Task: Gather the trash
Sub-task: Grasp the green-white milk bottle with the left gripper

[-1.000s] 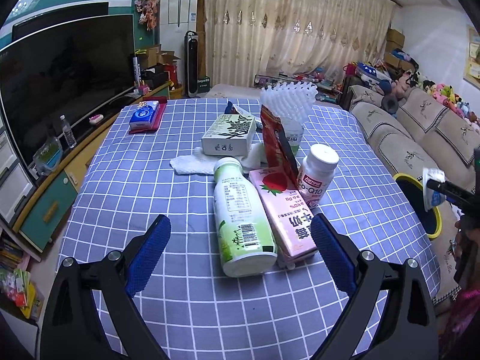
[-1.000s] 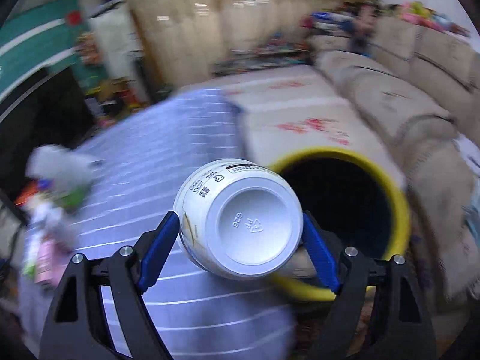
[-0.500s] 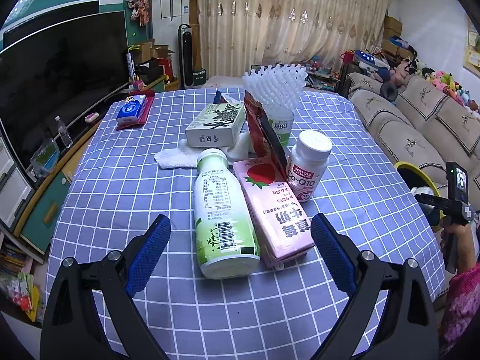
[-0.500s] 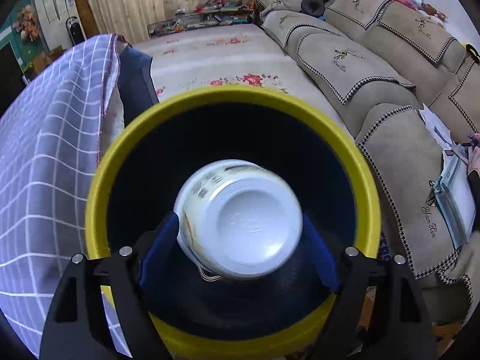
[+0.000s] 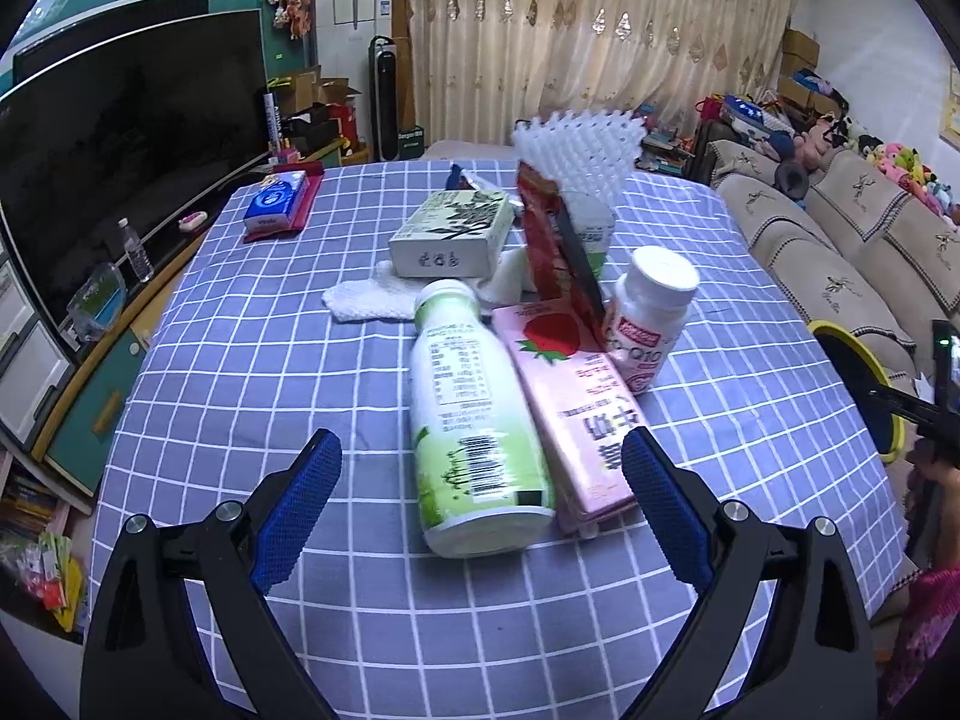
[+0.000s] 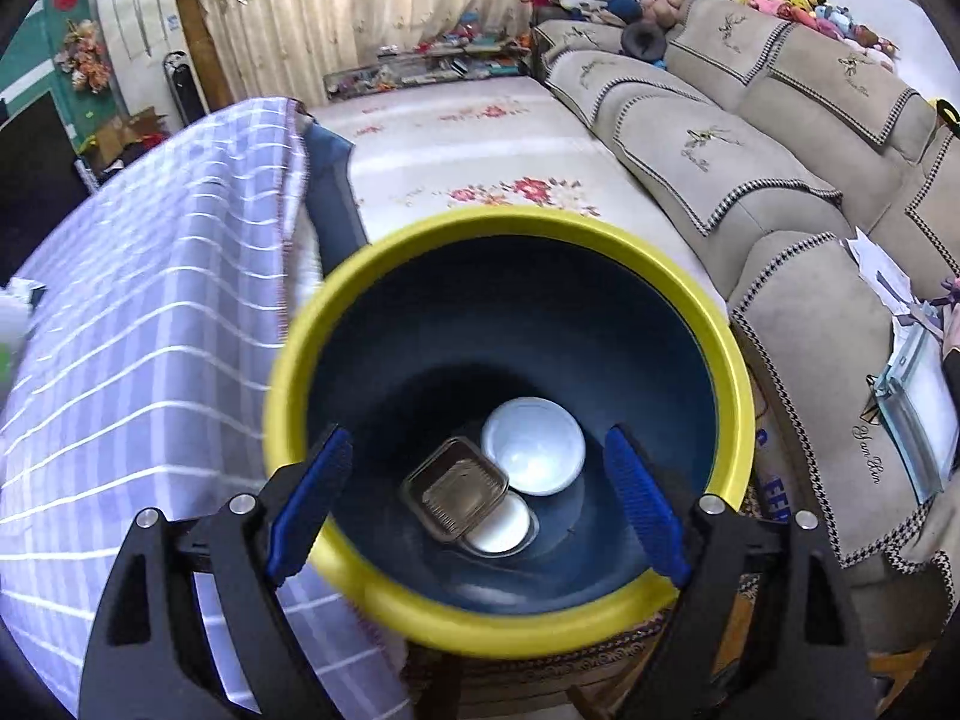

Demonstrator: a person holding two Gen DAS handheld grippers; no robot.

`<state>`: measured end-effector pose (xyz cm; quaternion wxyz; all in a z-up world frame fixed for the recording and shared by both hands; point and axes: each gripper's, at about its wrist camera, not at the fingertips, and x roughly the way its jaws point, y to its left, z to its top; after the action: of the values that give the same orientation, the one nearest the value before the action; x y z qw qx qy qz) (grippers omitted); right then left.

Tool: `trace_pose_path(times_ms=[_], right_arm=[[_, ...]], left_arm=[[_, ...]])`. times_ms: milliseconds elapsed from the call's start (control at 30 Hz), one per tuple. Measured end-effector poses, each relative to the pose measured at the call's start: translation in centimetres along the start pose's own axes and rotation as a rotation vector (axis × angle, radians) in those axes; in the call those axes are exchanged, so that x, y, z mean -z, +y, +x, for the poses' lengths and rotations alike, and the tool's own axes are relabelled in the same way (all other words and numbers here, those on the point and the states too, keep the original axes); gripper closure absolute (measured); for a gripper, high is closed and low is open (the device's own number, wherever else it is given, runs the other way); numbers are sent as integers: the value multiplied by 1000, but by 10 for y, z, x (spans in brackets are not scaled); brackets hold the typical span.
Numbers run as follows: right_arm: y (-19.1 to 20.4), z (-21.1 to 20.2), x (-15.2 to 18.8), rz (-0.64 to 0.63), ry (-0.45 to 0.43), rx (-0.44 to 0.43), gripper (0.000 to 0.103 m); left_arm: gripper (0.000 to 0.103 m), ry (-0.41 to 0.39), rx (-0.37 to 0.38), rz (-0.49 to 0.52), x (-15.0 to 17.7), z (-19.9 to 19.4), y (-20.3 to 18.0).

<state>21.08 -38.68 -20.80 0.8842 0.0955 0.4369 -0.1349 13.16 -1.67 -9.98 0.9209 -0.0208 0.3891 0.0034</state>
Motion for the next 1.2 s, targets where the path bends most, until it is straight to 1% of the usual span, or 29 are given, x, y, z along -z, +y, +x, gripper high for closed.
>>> trace_pose_path(times_ms=[267, 333, 367, 400, 467, 567, 633, 767, 867, 1033, 1067, 1133, 1167, 1200], right_arm=[[14, -27, 1, -27, -44, -48, 21], [16, -30, 0, -31, -47, -54, 20], [15, -31, -1, -30, -48, -57, 20], [15, -32, -1, -30, -49, -60, 20], [16, -31, 0, -30, -45, -64, 20], [16, -30, 2, -31, -37, -67, 20], [17, -29, 3, -31, -32, -73, 20], [17, -29, 4, -32, -33, -84, 20], [20, -29, 5, -38, -33, -94, 20], [27, -28, 7, -47, -28, -105, 20], [28, -28, 8, -49, -27, -105, 20], [30, -29, 8, -53, -27, -108, 20], [29, -29, 8, -56, -27, -110, 20], [29, -30, 8, -57, -28, -112, 20]], left_arm=[[10, 37, -20, -17, 0, 18, 9], [12, 48, -33, -22, -5, 26, 12], [15, 57, -39, -27, -6, 30, 14], [17, 66, -40, -32, -7, 34, 16], [19, 79, -39, -41, -9, 41, 19], [23, 107, -53, -40, -7, 48, 21], [23, 120, -45, -41, -2, 50, 22], [23, 122, -51, -50, 9, 55, 27], [23, 120, -40, -71, 12, 60, 31], [23, 75, -47, -64, 10, 61, 30], [25, 72, -47, -64, 11, 61, 30], [34, 69, -37, -68, 12, 61, 31], [42, 69, -36, -68, 12, 62, 32], [45, 67, -38, -67, 12, 61, 33]])
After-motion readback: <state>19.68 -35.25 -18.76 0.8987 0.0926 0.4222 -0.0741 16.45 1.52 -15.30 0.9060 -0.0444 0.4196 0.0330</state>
